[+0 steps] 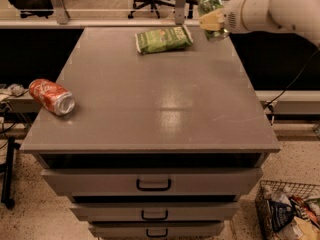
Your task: Move green can near green jalapeno chip bag
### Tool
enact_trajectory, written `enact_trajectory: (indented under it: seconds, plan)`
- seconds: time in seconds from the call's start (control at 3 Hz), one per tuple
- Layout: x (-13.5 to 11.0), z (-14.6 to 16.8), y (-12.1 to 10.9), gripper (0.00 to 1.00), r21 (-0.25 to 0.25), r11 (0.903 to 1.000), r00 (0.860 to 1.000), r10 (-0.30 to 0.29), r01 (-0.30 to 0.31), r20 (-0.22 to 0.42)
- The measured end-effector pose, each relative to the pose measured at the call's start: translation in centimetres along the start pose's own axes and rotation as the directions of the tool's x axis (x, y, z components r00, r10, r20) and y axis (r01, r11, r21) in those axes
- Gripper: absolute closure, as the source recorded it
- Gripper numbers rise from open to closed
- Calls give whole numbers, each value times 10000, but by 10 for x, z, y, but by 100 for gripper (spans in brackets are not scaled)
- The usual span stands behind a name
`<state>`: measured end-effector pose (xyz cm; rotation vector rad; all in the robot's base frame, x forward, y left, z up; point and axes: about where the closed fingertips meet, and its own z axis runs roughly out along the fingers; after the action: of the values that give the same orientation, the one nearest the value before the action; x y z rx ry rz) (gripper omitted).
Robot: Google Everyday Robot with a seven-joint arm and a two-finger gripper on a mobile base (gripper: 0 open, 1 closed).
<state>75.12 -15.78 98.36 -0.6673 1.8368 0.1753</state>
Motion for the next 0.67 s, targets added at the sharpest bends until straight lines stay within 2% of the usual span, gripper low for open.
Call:
enact_trajectory:
  seconds: [0.33,0.67]
  plan:
    - [-1,47,0,100,-1035,9944,9971,305,-231,700]
    - [3,87,0,100,-2113,9772,9892,500,-199,1380]
